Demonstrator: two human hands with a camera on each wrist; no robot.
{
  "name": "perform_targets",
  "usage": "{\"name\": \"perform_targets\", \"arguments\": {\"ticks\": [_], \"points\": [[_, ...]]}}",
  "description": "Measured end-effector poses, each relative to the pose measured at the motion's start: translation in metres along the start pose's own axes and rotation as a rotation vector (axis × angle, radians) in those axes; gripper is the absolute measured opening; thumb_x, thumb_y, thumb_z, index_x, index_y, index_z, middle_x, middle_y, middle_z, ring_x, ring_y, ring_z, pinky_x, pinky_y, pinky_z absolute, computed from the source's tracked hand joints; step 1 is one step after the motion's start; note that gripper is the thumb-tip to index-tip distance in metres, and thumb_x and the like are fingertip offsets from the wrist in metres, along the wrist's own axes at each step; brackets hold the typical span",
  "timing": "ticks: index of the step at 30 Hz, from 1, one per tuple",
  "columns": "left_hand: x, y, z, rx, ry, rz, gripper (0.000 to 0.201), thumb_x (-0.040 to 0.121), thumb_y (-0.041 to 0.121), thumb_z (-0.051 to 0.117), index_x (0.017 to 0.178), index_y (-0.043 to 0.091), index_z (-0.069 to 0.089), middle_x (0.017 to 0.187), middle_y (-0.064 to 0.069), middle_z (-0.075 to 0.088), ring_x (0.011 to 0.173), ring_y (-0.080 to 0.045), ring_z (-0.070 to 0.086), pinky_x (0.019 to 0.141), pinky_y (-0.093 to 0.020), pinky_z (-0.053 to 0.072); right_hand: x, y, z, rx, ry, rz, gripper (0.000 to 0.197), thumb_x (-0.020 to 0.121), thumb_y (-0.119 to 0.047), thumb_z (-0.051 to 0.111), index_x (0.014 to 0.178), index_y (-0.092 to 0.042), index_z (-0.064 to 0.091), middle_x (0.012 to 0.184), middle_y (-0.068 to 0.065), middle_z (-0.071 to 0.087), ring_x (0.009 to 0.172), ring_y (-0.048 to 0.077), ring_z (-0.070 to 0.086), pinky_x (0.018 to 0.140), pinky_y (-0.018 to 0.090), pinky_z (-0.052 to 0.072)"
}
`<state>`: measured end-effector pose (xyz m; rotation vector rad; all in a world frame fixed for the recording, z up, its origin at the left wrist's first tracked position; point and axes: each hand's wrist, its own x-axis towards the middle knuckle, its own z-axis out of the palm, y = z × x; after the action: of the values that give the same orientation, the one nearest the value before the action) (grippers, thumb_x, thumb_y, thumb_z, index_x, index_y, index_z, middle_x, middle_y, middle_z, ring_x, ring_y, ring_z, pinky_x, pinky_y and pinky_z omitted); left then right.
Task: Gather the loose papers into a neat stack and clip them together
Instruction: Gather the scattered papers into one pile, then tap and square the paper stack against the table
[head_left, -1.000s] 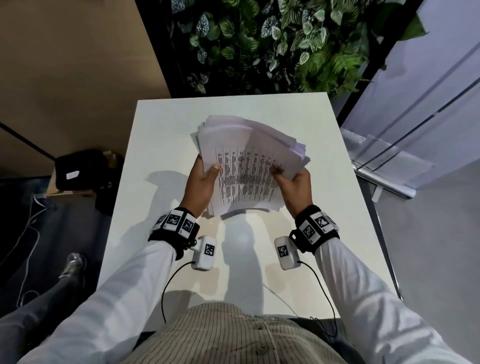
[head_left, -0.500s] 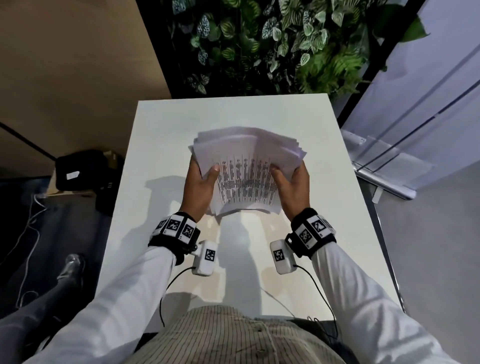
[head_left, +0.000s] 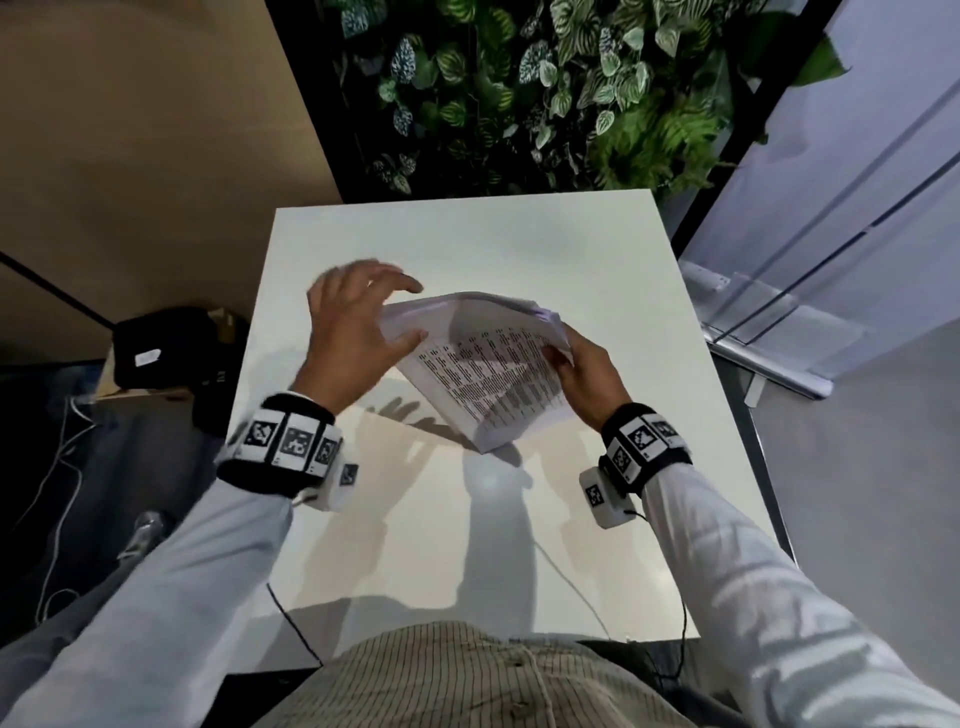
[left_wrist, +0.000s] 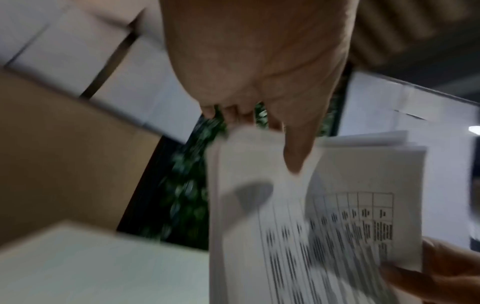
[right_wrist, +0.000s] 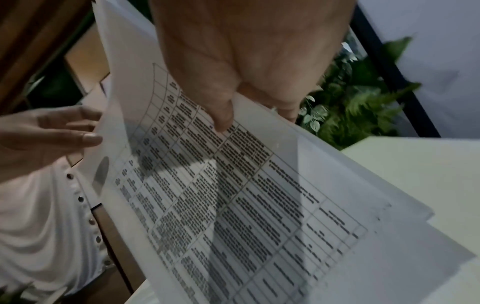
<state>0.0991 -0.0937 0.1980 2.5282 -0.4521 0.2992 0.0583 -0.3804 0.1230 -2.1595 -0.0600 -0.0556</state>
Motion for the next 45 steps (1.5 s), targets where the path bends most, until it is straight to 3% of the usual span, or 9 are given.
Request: {"name": "perform_targets", "arguments": {"ticks": [5, 8, 11, 15, 23, 28, 33, 37, 45], "points": [[0.023, 0.019, -0.018, -0.106, -0.480, -0.023, 0.030, 0.087, 0.026, 0.070, 0.117, 0.025, 0.069, 0.108, 0.001, 0.073, 0.100, -0.021, 0.066, 0.079, -0.028, 0.047, 0.019, -0.018, -0.006, -0.100, -0.078, -0.147, 0.012, 0.098, 0.000, 0.052, 0.101, -0.006, 0.062, 0.089, 0.011, 0.067, 0.085, 0.028, 0.060, 0.074, 0.035, 0.046], [0.019, 0.017, -0.010, -0.242, -0.419, -0.089, 0.018, 0.094, 0.023, 0.066, 0.106, 0.011, 0.073, 0.094, -0.008, 0.075, 0.086, -0.024, 0.068, 0.073, -0.035, 0.047, 0.021, -0.019, -0.011, -0.068, 0.036, -0.075, 0.010, 0.097, -0.021, 0.063, 0.103, -0.013, 0.062, 0.092, 0.007, 0.070, 0.086, 0.027, 0.064, 0.074, 0.033, 0.048], [0.013, -0.004, -0.011, -0.358, -0.363, -0.252, 0.026, 0.096, 0.027, 0.065, 0.108, 0.005, 0.071, 0.100, -0.015, 0.075, 0.092, -0.031, 0.071, 0.080, -0.040, 0.053, 0.014, 0.015, -0.024, -0.071, 0.270, 0.105, 0.063, 0.081, -0.043, 0.079, 0.133, -0.019, 0.052, 0.126, 0.007, 0.061, 0.113, 0.020, 0.058, 0.094, 0.033, 0.047], [0.000, -0.029, -0.017, -0.637, -0.345, -0.412, 0.038, 0.093, 0.030, 0.068, 0.125, 0.010, 0.067, 0.118, -0.008, 0.075, 0.108, -0.023, 0.072, 0.101, -0.045, 0.054, -0.003, 0.049, -0.022, 0.651, 0.198, 0.479, 0.096, 0.069, -0.041, 0.091, 0.143, -0.006, 0.040, 0.134, 0.017, 0.061, 0.118, 0.025, 0.063, 0.107, 0.044, 0.050], [-0.012, -0.037, 0.013, -0.882, -0.239, -0.547, 0.057, 0.090, 0.030, 0.070, 0.141, 0.010, 0.056, 0.134, -0.003, 0.068, 0.125, -0.022, 0.064, 0.111, -0.045, 0.046, -0.001, 0.028, -0.008, 0.550, 0.207, 0.259, 0.027, 0.090, -0.015, 0.073, 0.116, -0.008, 0.072, 0.116, 0.011, 0.076, 0.107, 0.030, 0.073, 0.099, 0.057, 0.055], [-0.013, -0.022, 0.033, -0.860, -0.051, -0.576, 0.019, 0.095, 0.020, 0.067, 0.113, 0.014, 0.067, 0.089, 0.022, 0.072, 0.077, 0.003, 0.071, 0.068, -0.005, 0.050, -0.001, 0.006, -0.002, 0.541, 0.390, 0.159, 0.025, 0.095, -0.008, 0.066, 0.120, -0.011, 0.067, 0.111, 0.002, 0.076, 0.102, 0.019, 0.073, 0.089, 0.033, 0.059], [-0.045, -0.051, 0.069, -0.933, -0.066, -0.754, 0.023, 0.087, 0.014, 0.076, 0.108, 0.021, 0.071, 0.107, -0.005, 0.075, 0.101, -0.027, 0.072, 0.089, -0.037, 0.057, -0.030, 0.034, 0.013, 0.423, 0.324, 0.263, 0.029, 0.083, -0.018, 0.081, 0.108, -0.016, 0.067, 0.100, -0.003, 0.073, 0.087, 0.011, 0.067, 0.076, 0.030, 0.055], [-0.075, -0.058, 0.106, -0.864, -0.127, -0.885, 0.022, 0.090, 0.013, 0.072, 0.112, 0.013, 0.068, 0.114, -0.023, 0.072, 0.079, -0.025, 0.064, 0.050, -0.022, 0.046, -0.055, 0.065, 0.041, 0.334, 0.300, 0.386, 0.040, 0.078, -0.034, 0.071, 0.115, -0.020, 0.065, 0.110, 0.002, 0.072, 0.103, 0.022, 0.068, 0.095, 0.046, 0.055], [-0.061, -0.057, 0.097, -0.916, -0.073, -0.818, 0.018, 0.087, 0.026, 0.075, 0.104, 0.033, 0.073, 0.111, -0.010, 0.074, 0.087, -0.025, 0.065, 0.068, -0.038, 0.049, -0.039, 0.045, 0.028, 0.337, 0.384, 0.274, 0.026, 0.093, -0.013, 0.067, 0.119, -0.009, 0.064, 0.107, -0.004, 0.071, 0.100, 0.008, 0.067, 0.091, 0.031, 0.050]]}}
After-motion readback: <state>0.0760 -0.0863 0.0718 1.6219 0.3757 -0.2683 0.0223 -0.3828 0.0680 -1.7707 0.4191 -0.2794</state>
